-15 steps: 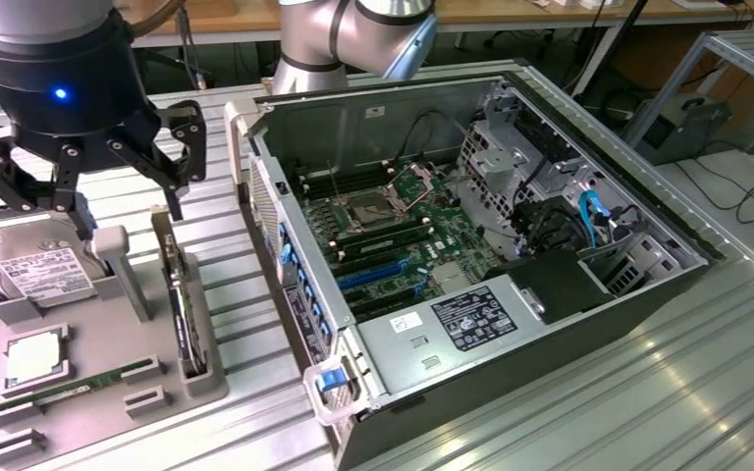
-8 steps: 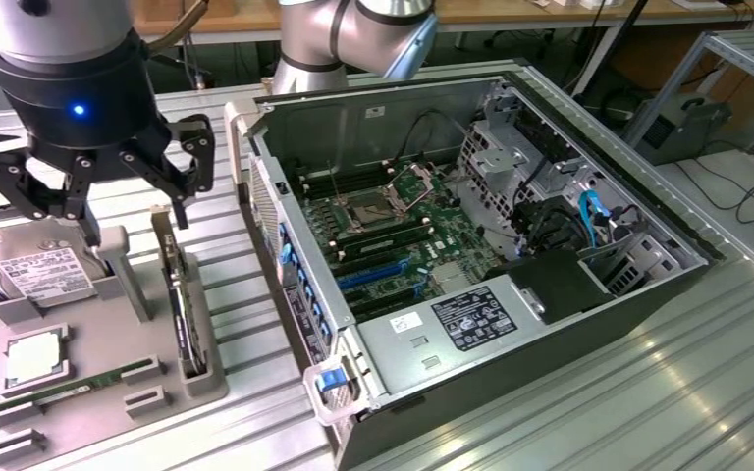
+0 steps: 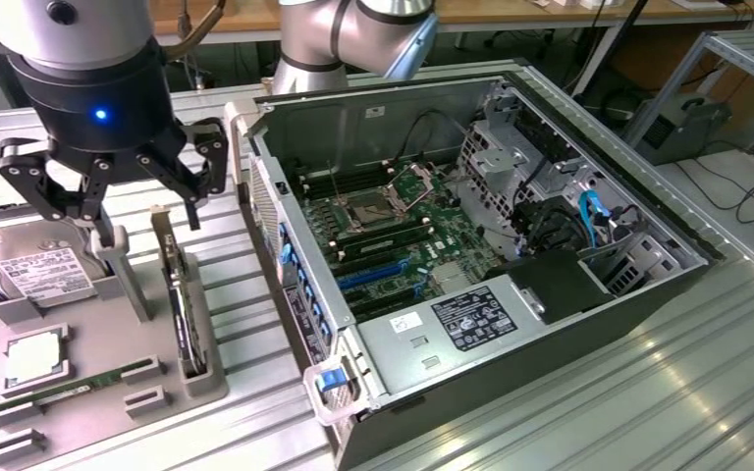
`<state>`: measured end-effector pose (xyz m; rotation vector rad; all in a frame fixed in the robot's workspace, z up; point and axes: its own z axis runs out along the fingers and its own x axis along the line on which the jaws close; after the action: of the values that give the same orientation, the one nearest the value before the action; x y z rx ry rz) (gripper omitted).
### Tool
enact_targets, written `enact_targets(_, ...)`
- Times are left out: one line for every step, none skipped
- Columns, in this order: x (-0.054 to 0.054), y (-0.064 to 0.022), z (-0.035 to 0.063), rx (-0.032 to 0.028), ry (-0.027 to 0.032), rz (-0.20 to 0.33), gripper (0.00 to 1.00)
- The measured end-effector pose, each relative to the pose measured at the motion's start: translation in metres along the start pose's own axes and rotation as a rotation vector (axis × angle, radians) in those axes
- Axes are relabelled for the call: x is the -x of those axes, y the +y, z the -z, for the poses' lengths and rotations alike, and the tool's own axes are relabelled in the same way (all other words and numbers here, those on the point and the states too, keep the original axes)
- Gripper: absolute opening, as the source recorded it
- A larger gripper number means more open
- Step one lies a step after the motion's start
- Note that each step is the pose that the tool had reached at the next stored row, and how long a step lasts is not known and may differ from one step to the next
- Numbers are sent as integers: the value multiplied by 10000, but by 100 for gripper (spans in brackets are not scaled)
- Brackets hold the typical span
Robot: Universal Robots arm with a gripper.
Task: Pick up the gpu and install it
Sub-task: 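Pick up the gpu and move the gpu toward the slot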
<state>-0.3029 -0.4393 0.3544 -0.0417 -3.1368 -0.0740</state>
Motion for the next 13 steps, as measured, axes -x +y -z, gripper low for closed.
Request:
enact_targets(5,-5,-11,2,-2,-4,72)
enact_targets(6,-14,-17,-1,1,-8,72)
enact_targets(7,-21,-24,-1,0,-12,72)
enact_targets(8,-26,-33,0,-1,-19,72)
enact_targets(8,-28,-43,1,-2,-29,72)
enact_targets(8,-29,-52,0,-2,-40,72)
enact_targets(8,-30,-62,0,-2,-51,72)
enact_targets(11,-31,-71,-1,-2,-62,72)
enact_targets(12,-31,-81,-1,-3,-72,72)
enact_targets(15,-32,-92,0,-3,-81,72)
enact_targets(16,-34,-106,1,-4,-87,72)
enact_targets(17,-38,-121,1,-4,-89,72)
enact_targets(18,-43,-138,0,-4,-93,72)
